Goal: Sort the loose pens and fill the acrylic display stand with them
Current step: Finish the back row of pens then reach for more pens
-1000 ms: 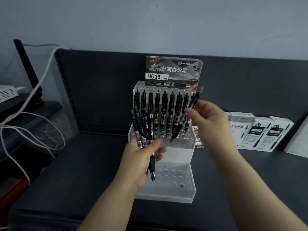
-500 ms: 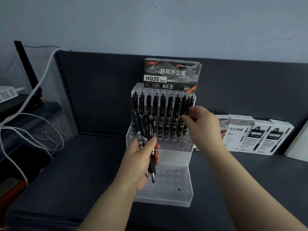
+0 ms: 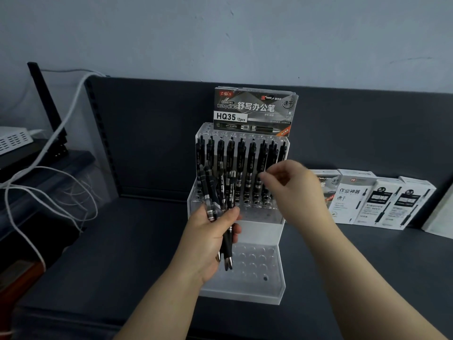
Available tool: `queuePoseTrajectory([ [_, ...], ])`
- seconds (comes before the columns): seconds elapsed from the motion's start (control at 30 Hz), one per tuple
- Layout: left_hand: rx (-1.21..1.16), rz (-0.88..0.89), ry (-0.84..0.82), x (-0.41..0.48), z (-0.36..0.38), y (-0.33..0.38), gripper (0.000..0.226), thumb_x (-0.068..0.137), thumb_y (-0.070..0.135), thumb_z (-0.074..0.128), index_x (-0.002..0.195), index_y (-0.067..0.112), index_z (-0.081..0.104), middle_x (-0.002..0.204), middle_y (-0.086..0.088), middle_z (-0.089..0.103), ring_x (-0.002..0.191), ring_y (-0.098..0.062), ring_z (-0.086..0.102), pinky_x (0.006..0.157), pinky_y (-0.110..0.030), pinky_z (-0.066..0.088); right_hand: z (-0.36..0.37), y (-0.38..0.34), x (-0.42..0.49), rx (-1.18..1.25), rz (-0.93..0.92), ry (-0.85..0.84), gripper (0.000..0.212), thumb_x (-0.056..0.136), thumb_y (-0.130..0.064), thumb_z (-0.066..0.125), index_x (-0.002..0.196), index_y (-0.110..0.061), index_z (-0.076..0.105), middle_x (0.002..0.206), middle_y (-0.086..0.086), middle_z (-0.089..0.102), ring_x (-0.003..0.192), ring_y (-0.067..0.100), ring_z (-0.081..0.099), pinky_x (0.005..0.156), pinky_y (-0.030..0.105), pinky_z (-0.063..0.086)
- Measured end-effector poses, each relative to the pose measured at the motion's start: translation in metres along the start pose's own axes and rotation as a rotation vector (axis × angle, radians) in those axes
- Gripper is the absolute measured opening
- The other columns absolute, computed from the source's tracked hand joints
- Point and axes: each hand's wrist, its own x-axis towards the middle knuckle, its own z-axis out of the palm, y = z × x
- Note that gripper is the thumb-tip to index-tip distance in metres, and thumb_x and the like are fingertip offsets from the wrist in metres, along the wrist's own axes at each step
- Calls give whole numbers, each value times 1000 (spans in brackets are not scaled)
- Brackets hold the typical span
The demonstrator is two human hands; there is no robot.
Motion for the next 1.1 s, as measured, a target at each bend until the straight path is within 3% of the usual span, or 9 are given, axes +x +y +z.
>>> queuePoseTrajectory([
  [0.07, 12, 5, -13, -1, 2, 1, 9, 87, 6, 62, 92, 13, 64, 70, 1, 66, 59, -11, 59, 55, -25, 48, 4, -9, -15, 144, 35, -201, 8, 84, -30, 66, 80, -23, 66, 64, -10, 62, 54, -4, 53, 52, 9, 41],
  [0.13, 45, 21, -40, -2, 5, 1, 13, 87, 7, 62, 97, 16, 66, 74, 0, 68, 61, -11, 60, 56, -25, 48, 11, -13, -24, 237, 79, -329, 16, 83, -30, 68, 72, -18, 68, 57, -10, 60, 50, 1, 49, 51, 14, 42],
  [0.27, 49, 31, -81, -4, 10, 1, 18, 89, 9, 59, 104, 17, 65, 81, 1, 72, 67, -13, 66, 59, -23, 51, 12, -9, -24, 307, 136, -332, 22, 84, -22, 67, 65, -10, 65, 49, -9, 56, 45, 2, 47, 49, 15, 39],
  [0.37, 3, 21, -66, -1, 8, 2, 16, 91, 8, 55, 105, 12, 61, 84, -1, 73, 73, -18, 70, 61, -27, 53, 4, -5, -16, 386, 161, -279, 18, 86, -20, 65, 71, -11, 68, 61, 0, 63, 50, 4, 50, 52, 18, 40],
  [0.47, 6, -4, -35, 0, 8, 1, 11, 93, 7, 54, 103, 9, 58, 83, -2, 73, 69, -18, 70, 58, -27, 54, -12, -3, -2, 432, 166, -101, 17, 87, -21, 63, 73, -14, 68, 61, -2, 65, 52, 7, 50, 51, 18, 41],
  [0.6, 95, 8, -2, 0, 8, -2, 12, 94, 6, 52, 99, 14, 60, 70, 1, 67, 55, -10, 57, 51, -23, 46, -27, 0, 13, 399, 69, 174, 7, 88, -17, 63, 90, -17, 70, 72, -8, 68, 56, -5, 56, 58, 13, 47],
  [0.67, 144, 31, -2, 0, 8, -3, 12, 94, 7, 52, 100, 15, 59, 69, 2, 65, 53, -9, 51, 50, -23, 42, -26, 4, 16, 333, 41, 230, 9, 87, -19, 63, 94, -17, 69, 74, -12, 67, 58, -8, 57, 59, 9, 46],
  [1.0, 150, 69, -25, -4, 7, -1, 6, 95, 13, 50, 94, 9, 54, 67, 3, 64, 50, -8, 46, 46, -21, 39, -22, 8, 22, 117, -32, 207, 8, 88, -20, 62, 89, -28, 63, 70, -23, 59, 59, -15, 55, 57, 0, 39],
  [1.1, 127, 62, -10, -5, 7, 0, 8, 95, 15, 51, 95, 8, 54, 70, 1, 63, 50, -9, 47, 45, -21, 39, -15, 15, 23, -31, 7, 133, 13, 88, -24, 62, 96, -17, 70, 72, -12, 63, 67, 1, 59, 59, 15, 41],
])
